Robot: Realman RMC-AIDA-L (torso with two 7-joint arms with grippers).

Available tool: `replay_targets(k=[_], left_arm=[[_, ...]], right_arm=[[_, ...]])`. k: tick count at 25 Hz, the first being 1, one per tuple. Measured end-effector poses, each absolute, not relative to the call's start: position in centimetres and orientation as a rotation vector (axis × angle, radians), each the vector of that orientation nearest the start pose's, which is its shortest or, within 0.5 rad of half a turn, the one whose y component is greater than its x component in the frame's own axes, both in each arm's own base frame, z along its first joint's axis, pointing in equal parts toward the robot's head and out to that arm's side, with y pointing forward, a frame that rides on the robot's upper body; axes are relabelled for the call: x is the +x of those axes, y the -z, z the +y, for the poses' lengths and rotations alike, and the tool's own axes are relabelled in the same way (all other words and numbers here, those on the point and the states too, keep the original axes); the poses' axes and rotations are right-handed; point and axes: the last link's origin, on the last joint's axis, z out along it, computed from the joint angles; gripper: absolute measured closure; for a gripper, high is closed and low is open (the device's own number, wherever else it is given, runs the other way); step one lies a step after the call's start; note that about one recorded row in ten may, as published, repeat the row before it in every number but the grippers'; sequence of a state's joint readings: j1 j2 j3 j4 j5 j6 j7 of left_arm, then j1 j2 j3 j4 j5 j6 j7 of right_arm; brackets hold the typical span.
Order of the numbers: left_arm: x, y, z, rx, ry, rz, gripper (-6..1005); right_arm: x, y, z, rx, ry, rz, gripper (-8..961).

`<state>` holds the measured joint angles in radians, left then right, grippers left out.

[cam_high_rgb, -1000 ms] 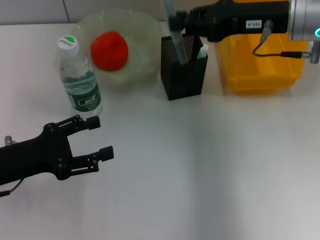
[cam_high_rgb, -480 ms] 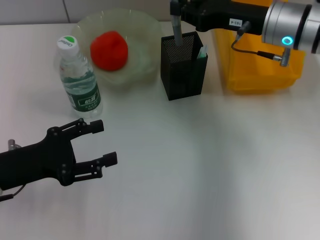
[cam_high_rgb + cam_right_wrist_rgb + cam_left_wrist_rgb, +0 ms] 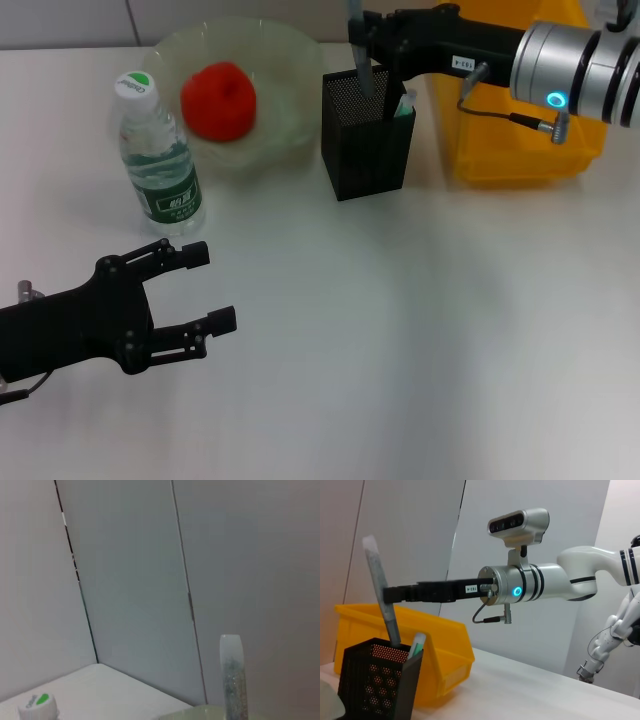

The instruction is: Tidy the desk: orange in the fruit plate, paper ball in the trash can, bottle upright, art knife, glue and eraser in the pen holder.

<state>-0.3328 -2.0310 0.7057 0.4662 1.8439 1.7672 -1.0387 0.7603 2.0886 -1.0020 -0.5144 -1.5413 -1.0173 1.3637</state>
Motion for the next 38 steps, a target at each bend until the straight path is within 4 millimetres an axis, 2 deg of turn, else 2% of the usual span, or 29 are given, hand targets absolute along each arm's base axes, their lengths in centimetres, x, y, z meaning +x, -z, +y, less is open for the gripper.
replay_targets(k=[14, 19, 22, 24, 25, 26, 29, 30, 31, 34, 35, 36, 38], left_arm=[[-30.3, -0.1, 24.7, -2.679, 0.978, -0.504, 140], [-30.3, -0.1, 24.8, -2.680, 0.981, -0.502, 140], [-30.2, -0.1, 24.7, -2.680, 0.993, -0.499, 140], [-30.1, -0.1, 24.6, -2.682, 1.006, -0.501, 140], [-29.9, -0.2, 24.6, -2.684, 1.018, -0.501, 140], [-29.8, -0.3, 24.6, -2.688, 1.032, -0.499, 140], [-29.3, -0.2, 24.5, -2.697, 1.073, -0.492, 140], [-28.8, -0.1, 24.7, -2.707, 1.096, -0.500, 140], [-28.8, -0.1, 24.7, -2.707, 1.096, -0.500, 140], [-28.2, 0.2, 25.2, -2.727, 1.117, -0.524, 140], [-28.0, 0.3, 25.3, -2.734, 1.121, -0.530, 140], [-27.8, 0.4, 25.4, -2.741, 1.123, -0.537, 140], [-27.7, 0.5, 25.5, -2.749, 1.122, -0.540, 140]], right_arm=[[18.3, 3.3, 42.5, -2.446, -0.753, 0.540, 766], [18.5, 2.8, 42.3, -2.386, -0.828, 0.512, 534], [18.5, 2.1, 41.8, -2.351, -0.938, 0.541, 422], [18.5, 1.2, 41.0, -2.329, -1.056, 0.565, 347], [18.6, 0.0, 39.9, -2.310, -1.187, 0.590, 310], [18.6, 0.0, 39.9, -2.310, -1.187, 0.590, 281], [19.4, -1.9, 37.5, -2.306, -1.380, 0.613, 193], [19.9, -2.7, 36.0, -2.339, -1.453, 0.607, 164], [19.9, -2.7, 36.0, -2.339, -1.453, 0.607, 164], [20.9, -2.6, 33.4, -2.486, -1.456, 0.587, 165], [21.5, -1.8, 32.0, -2.619, -1.394, 0.578, 165], [21.5, -1.8, 32.0, -2.619, -1.394, 0.578, 165], [22.3, -1.0, 30.7, -2.743, -1.304, 0.560, 166]])
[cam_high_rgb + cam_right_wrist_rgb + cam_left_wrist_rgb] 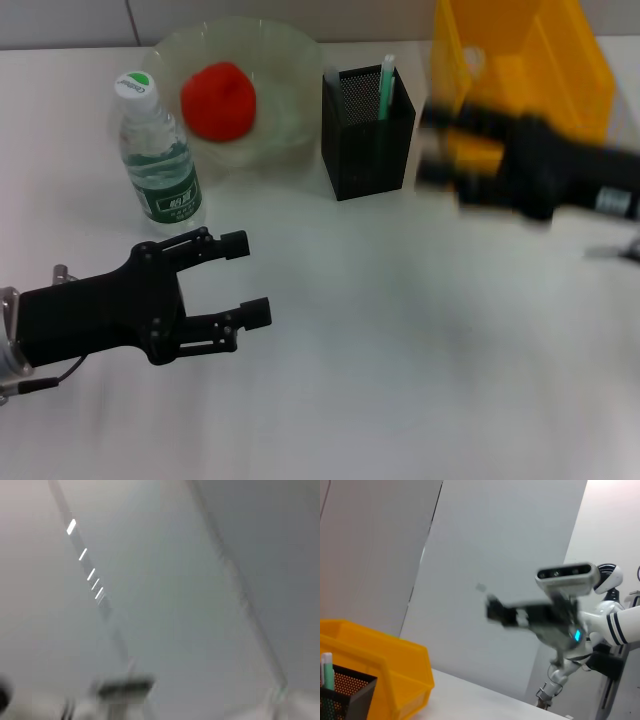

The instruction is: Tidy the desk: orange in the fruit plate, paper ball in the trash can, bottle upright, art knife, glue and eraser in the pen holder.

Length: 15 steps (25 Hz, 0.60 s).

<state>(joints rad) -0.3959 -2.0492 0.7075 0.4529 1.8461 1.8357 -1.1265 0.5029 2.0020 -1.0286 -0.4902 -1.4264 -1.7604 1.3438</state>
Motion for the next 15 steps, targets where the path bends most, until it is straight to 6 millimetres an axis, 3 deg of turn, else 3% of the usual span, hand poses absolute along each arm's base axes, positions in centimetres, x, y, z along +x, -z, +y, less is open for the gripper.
replay_targets(k=[2, 7, 15], left_arm=[[-27.7, 0.6, 25.5, -2.750, 1.122, -0.541, 140], [-27.5, 1.4, 25.5, -2.789, 1.088, -0.545, 140], [-27.9, 2.1, 25.4, -2.827, 1.018, -0.559, 140]], right_arm=[[23.5, 0.3, 29.1, -2.899, -1.143, 0.539, 166], [25.3, 1.9, 27.8, -3.009, -0.937, 0.508, 167], [26.4, 2.7, 27.0, -2.983, -0.904, 0.435, 168]])
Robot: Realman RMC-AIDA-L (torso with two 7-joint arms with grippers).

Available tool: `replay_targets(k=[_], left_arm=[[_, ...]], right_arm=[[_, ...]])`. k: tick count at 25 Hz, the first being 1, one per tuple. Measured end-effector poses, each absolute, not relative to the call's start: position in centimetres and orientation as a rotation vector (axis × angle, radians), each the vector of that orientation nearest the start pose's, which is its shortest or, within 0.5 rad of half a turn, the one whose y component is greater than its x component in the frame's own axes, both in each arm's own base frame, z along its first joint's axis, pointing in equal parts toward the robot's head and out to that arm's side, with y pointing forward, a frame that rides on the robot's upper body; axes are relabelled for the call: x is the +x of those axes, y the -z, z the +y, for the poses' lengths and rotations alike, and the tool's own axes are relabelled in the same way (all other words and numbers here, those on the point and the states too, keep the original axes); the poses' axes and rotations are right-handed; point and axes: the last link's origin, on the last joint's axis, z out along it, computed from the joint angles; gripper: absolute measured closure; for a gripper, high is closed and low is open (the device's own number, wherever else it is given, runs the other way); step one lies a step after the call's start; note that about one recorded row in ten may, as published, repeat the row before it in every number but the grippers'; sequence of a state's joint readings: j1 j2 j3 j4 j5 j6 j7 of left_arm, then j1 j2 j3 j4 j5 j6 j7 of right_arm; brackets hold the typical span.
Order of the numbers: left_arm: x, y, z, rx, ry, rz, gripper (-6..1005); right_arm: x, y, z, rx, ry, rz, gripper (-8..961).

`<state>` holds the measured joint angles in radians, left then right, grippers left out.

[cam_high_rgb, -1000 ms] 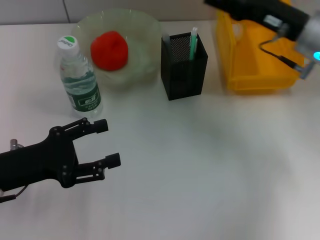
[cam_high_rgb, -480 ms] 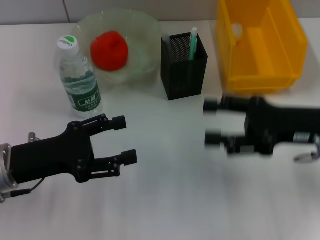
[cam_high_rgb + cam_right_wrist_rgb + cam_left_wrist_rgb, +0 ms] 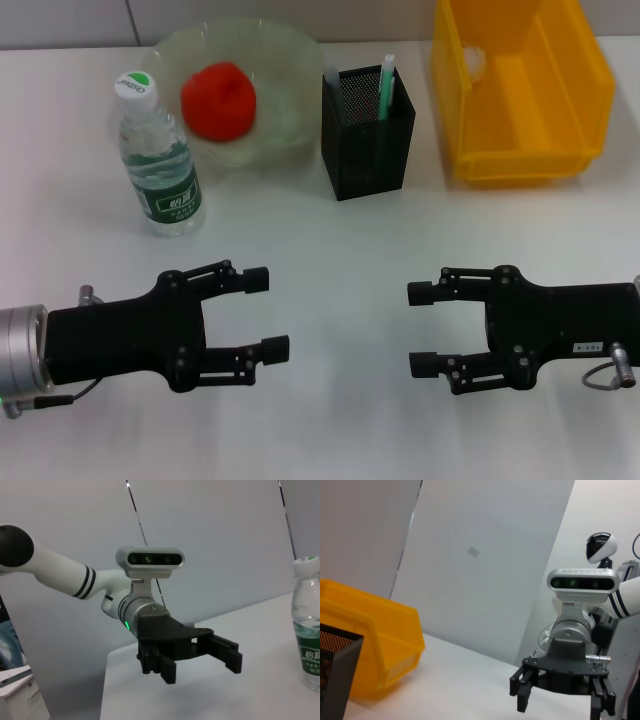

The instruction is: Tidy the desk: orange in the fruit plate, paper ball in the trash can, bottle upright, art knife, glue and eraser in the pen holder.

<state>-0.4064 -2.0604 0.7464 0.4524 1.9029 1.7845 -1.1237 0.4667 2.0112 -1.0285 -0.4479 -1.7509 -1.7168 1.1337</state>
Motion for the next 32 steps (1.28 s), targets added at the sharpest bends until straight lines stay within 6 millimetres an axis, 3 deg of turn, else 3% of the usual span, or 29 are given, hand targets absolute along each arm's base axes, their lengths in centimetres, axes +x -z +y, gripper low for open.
replay_targets(k=[32], left_arm=[[-28.00, 2.59, 25.78, -2.899, 0.916, -0.540, 140]], right_arm=[[25.99, 3.56, 27.89, -2.938, -0.896, 0.466, 168]])
